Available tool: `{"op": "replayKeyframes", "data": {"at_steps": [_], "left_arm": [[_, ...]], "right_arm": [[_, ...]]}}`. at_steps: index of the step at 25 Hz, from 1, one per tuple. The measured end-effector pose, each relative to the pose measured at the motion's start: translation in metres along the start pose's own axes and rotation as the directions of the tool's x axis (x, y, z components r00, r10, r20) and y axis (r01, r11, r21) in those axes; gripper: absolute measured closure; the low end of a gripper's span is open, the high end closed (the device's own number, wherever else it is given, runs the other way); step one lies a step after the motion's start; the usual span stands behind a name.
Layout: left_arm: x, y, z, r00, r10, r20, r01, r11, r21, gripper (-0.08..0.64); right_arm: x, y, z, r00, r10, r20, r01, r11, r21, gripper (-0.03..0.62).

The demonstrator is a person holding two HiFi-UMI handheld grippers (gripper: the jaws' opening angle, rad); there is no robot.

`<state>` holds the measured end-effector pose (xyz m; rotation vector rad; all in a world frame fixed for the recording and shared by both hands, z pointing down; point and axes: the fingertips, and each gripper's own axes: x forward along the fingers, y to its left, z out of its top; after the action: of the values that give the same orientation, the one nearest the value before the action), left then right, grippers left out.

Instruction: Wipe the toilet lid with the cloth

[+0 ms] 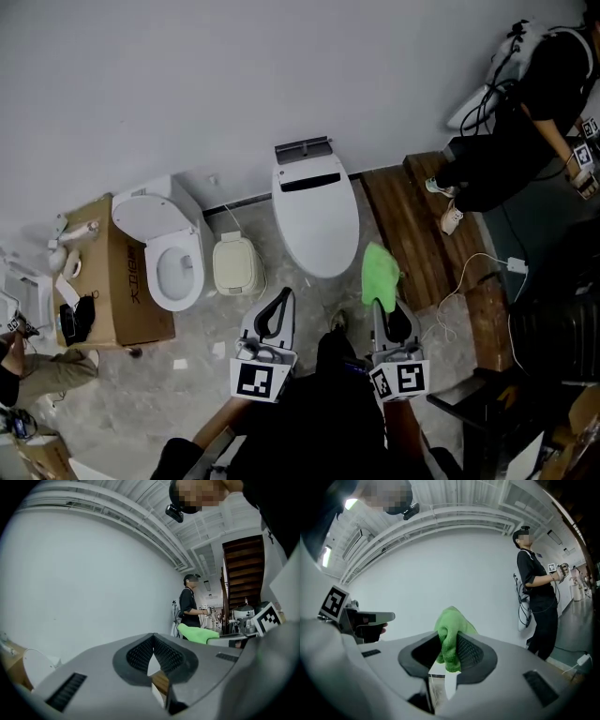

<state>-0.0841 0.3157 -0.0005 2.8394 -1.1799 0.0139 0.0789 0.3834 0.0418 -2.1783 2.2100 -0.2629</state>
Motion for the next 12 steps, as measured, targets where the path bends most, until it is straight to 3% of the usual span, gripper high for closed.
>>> {"op": "replayKeyframes", "data": {"at_steps": [12], "left_arm": [[0.132, -0.007, 0.002, 0.989, 0.145, -0.021, -0.145, 0.989, 0.0, 0.551]], "right_arm": [[0.104, -0.118, 0.015, 0.992, 0.121, -0.041, -0.122, 0.992, -0.027, 0.483]]}}
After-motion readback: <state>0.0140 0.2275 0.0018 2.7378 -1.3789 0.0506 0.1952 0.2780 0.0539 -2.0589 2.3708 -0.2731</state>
